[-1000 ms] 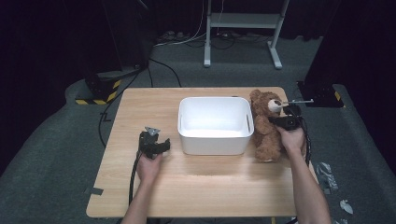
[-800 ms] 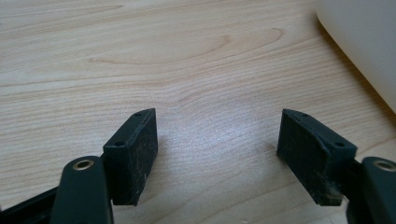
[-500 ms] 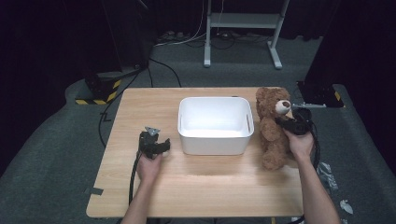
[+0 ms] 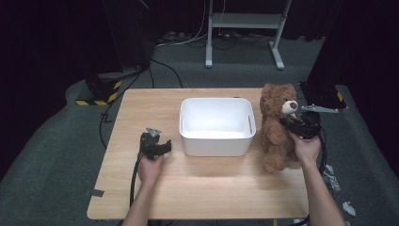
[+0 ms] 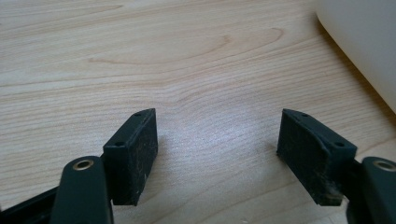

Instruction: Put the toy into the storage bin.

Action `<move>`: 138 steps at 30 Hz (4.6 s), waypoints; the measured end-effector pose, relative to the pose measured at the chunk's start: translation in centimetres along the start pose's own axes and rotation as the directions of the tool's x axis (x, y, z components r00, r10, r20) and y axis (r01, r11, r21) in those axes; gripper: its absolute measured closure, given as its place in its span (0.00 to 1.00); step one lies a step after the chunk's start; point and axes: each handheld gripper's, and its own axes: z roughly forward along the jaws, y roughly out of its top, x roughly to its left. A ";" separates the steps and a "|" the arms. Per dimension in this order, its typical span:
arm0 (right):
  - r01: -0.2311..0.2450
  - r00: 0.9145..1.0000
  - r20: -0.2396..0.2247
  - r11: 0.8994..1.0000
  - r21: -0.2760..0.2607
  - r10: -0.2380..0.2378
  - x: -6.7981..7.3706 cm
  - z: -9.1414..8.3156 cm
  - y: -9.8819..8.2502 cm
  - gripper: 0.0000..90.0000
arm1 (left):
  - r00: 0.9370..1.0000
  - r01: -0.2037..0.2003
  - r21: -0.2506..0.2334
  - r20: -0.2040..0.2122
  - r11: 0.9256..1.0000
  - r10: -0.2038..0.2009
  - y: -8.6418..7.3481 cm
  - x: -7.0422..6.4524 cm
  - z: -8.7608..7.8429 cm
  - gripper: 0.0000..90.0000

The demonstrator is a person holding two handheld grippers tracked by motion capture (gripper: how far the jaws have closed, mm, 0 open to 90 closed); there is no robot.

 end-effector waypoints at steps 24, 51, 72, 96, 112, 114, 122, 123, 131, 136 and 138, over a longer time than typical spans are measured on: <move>0.061 0.997 -0.047 0.993 -0.098 -0.066 1.9 -3.7 -0.3 0.88 | 1.000 0.000 0.000 0.001 1.000 0.000 0.0 0.0 0.0 0.32; 0.089 0.983 -0.143 0.982 -0.166 -0.113 3.9 -6.8 0.3 0.87 | 1.000 -0.001 0.001 0.000 1.000 0.001 0.0 0.0 0.0 0.32; 0.144 0.960 -0.210 0.968 -0.204 -0.187 6.7 -8.0 2.9 0.87 | 1.000 0.000 0.001 0.001 1.000 0.000 0.0 0.0 0.0 0.32; 0.177 0.932 -0.267 0.952 -0.249 -0.243 10.0 -7.6 7.0 0.92 | 1.000 -0.004 0.002 0.002 1.000 0.004 0.0 0.1 0.0 0.32; 0.188 0.920 -0.294 0.950 -0.251 -0.260 12.4 -5.2 10.0 0.92 | 1.000 -0.002 0.001 0.000 1.000 0.002 0.0 0.1 0.0 0.32; 0.190 0.919 -0.296 0.950 -0.250 -0.261 12.8 -4.7 10.4 0.92 | 1.000 -0.002 0.001 0.000 1.000 0.002 0.0 0.1 0.0 0.32; 0.180 0.916 -0.313 0.954 -0.241 -0.252 13.9 -3.0 11.3 0.91 | 1.000 -0.001 0.001 -0.001 1.000 0.001 0.0 0.0 0.0 0.32; 0.183 0.915 -0.314 0.953 -0.240 -0.254 13.9 -2.8 11.3 0.91 | 1.000 -0.001 0.000 -0.001 1.000 0.001 0.0 0.0 0.0 0.32; 0.176 0.918 -0.316 0.959 -0.223 -0.242 14.4 -1.5 11.6 0.91 | 1.000 -0.001 0.000 -0.001 1.000 0.001 0.0 0.0 0.0 0.32; 0.162 0.921 -0.316 0.961 -0.224 -0.229 14.5 -0.9 11.9 0.91 | 1.000 -0.004 0.001 0.000 1.000 0.004 0.0 0.0 0.0 0.32; 0.163 0.921 -0.314 0.960 -0.227 -0.230 14.5 -0.8 11.9 0.91 | 1.000 0.000 0.001 0.002 1.000 0.000 0.0 0.0 0.0 0.32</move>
